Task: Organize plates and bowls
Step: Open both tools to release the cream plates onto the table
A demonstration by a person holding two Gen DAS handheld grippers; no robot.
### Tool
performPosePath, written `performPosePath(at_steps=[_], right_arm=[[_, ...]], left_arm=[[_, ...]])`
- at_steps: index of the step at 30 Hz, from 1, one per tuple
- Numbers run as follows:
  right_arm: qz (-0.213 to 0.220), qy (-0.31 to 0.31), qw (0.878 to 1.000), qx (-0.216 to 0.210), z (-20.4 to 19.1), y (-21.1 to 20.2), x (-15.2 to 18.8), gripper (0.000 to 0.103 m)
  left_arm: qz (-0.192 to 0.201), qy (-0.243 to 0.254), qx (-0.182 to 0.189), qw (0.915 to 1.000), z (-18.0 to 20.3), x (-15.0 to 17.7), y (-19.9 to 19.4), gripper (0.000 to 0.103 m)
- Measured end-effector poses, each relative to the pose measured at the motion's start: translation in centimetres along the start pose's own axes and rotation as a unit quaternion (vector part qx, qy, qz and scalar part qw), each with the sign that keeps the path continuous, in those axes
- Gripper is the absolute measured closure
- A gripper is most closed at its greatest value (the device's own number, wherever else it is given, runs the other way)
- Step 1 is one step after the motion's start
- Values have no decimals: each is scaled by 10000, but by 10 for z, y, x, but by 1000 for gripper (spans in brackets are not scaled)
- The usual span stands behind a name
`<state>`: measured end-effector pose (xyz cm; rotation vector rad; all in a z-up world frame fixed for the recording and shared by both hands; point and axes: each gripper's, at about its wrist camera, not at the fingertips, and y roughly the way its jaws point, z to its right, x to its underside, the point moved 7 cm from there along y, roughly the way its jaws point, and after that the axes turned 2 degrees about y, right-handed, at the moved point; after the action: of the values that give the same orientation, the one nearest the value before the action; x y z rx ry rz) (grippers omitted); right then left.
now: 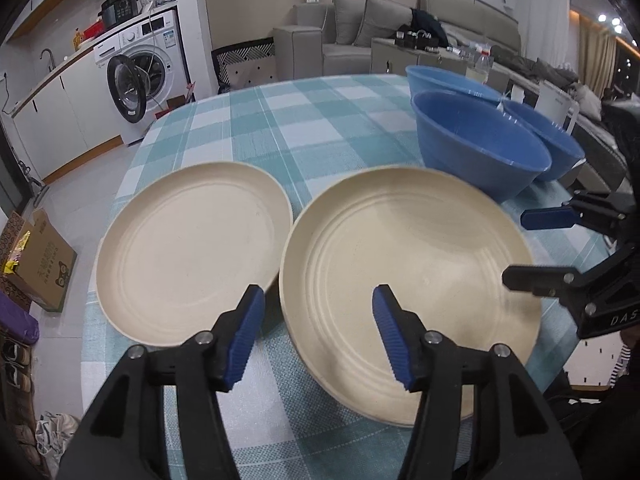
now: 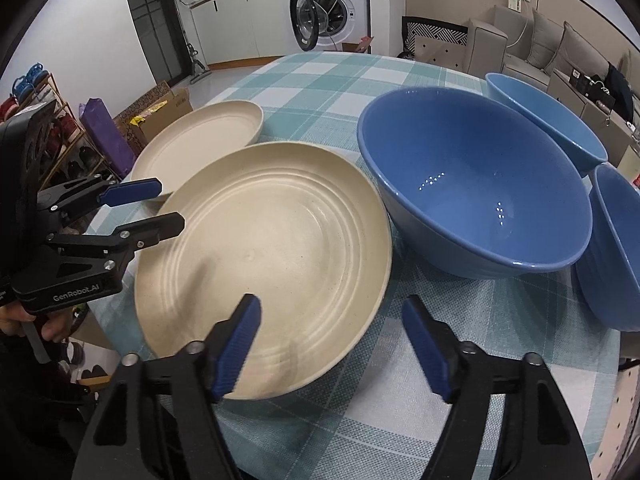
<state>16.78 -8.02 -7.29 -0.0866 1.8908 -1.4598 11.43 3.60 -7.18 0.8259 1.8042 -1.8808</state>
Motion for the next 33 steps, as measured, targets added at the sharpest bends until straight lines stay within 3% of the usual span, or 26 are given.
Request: performPosePath(at_steps=[5, 6, 8, 10, 23, 33], right_arm=[[156, -85, 9997, -156, -8, -9, -3, 12], [169, -103, 9996, -190, -10, -10, -3, 9], [213, -141, 9994, -246, -14, -11, -4, 5], [258, -171, 9991, -297, -18, -13, -4, 2], [482, -98, 9949, -878, -34, -31, -6, 1], [668, 124, 9944, -813, -24, -48, -39, 1]], left_arm=[[161, -253, 43, 9995, -12, -6, -13, 41], [186, -304, 38, 9994, -15, -7, -15, 37], [327, -415, -61, 9986, -22, -9, -20, 14], [487, -484, -137, 9975, -27, -12, -25, 8], [796, -807, -564, 9919, -62, -20, -47, 7], [1051, -998, -781, 9864, -88, -20, -62, 7]])
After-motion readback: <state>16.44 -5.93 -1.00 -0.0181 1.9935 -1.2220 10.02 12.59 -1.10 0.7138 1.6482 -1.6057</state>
